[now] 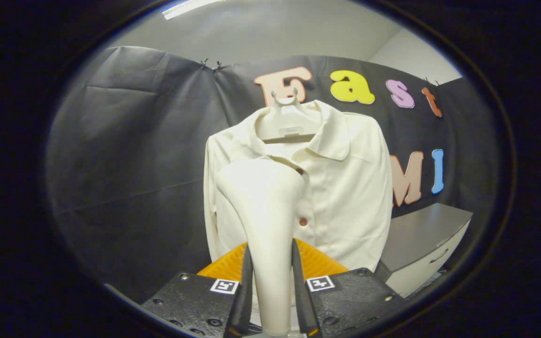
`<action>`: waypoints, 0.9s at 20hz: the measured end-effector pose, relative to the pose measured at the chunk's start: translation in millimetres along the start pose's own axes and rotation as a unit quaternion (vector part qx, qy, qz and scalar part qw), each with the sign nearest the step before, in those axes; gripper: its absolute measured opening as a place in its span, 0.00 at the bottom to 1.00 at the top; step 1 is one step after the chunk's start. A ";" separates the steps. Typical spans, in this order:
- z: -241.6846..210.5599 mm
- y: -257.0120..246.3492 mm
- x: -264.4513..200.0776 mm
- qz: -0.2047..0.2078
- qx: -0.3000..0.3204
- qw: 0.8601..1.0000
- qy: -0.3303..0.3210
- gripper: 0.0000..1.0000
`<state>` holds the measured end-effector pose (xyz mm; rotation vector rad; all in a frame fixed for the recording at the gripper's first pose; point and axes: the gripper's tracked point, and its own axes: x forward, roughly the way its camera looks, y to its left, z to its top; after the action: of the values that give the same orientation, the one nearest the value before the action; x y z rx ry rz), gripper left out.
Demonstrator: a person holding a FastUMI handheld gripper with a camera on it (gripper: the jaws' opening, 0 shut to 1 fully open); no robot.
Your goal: Iron the clothes twice with a garment steamer, once on the left side and once on the right side.
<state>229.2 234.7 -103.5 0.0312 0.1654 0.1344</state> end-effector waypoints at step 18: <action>-83.1 0.6 84.8 -0.065 -0.059 0.995 0.044 0.39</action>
<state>298.2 248.5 -199.1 -0.1036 0.2457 0.0149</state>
